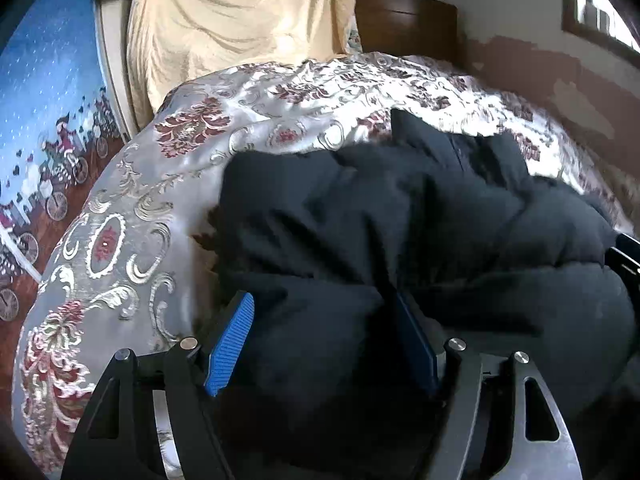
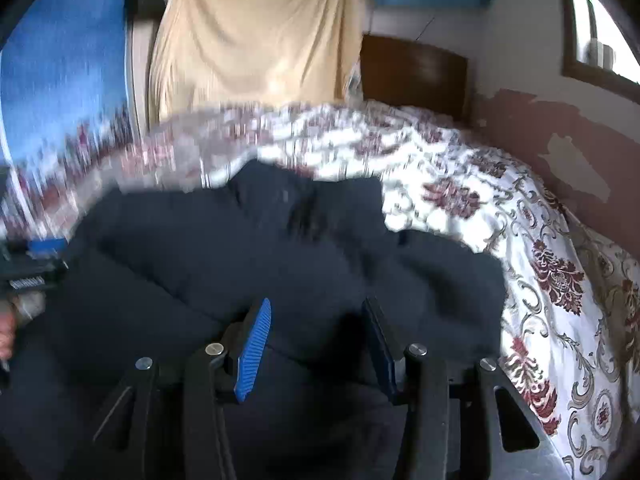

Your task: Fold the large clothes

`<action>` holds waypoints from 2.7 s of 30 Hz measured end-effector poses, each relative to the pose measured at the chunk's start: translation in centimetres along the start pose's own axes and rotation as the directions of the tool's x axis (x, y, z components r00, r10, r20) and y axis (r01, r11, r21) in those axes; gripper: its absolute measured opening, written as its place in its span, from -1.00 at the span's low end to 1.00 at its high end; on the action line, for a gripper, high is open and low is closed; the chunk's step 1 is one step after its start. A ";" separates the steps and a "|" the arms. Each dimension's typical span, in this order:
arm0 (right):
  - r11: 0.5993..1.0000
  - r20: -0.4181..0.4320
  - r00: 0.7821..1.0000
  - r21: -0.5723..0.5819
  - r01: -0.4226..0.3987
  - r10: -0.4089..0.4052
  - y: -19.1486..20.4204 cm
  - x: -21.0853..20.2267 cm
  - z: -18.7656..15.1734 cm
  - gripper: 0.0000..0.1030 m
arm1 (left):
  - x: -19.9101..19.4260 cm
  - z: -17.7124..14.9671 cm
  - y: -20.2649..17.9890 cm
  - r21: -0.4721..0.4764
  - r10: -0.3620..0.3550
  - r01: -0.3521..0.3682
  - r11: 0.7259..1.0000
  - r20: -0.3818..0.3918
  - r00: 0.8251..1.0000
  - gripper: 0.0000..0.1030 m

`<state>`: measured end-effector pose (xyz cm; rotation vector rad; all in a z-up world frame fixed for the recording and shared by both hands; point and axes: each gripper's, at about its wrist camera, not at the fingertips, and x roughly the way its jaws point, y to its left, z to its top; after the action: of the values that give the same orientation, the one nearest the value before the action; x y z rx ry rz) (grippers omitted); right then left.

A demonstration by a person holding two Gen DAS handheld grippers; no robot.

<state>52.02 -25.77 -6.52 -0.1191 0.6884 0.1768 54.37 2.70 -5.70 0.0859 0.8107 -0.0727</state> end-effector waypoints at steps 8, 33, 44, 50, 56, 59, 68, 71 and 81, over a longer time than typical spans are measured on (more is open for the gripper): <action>0.985 -0.030 0.994 0.142 -0.095 0.100 -2.4 4.2 -1.8 -0.05 | 3.1 -0.8 1.3 -0.105 -0.077 0.077 0.992 0.003 0.997 0.70; 0.983 -0.044 0.993 0.151 -0.101 0.109 -2.4 6.2 -2.8 -0.02 | 5.0 -2.3 3.4 -0.240 -0.184 0.181 0.954 0.009 0.983 0.98; 0.920 -0.074 0.955 0.299 -0.253 0.287 -8.3 0.7 5.0 0.65 | -2.5 6.4 4.2 -0.175 -0.177 0.163 0.971 -0.063 0.982 0.97; 0.920 -0.171 0.947 0.333 -0.205 0.273 -9.7 5.8 11.1 0.66 | 1.6 13.6 0.7 -0.105 -0.202 0.190 0.976 -0.110 0.973 0.97; 0.850 -0.141 0.957 0.505 -0.151 0.253 -12.8 14.5 14.4 0.66 | 11.0 18.2 -1.8 -0.157 -0.253 0.233 0.960 -0.122 0.960 0.97; 0.829 -0.143 0.961 0.545 -0.124 0.238 -13.9 18.2 15.3 0.66 | 14.7 19.8 -2.6 -0.185 -0.240 0.213 0.959 -0.136 0.961 0.97; 0.827 -0.156 0.968 0.557 -0.078 0.196 -14.4 22.0 15.0 -0.18 | 19.5 22.0 -3.5 -0.228 -0.247 0.221 0.948 -0.096 0.964 0.20; 0.834 -0.130 0.970 0.543 -0.103 0.205 -14.1 21.2 14.6 -0.52 | 20.2 21.6 -4.5 -0.201 -0.257 0.225 0.953 -0.150 0.955 -0.82; 0.904 0.023 0.979 0.379 -0.197 0.203 -13.7 9.0 12.8 -0.71 | 6.9 18.7 -4.0 -0.146 -0.287 0.297 0.944 0.090 0.954 -0.92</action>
<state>69.49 -35.91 -1.81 0.3248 0.7399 0.2364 72.19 -3.44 1.96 -0.1878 0.7544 -0.2899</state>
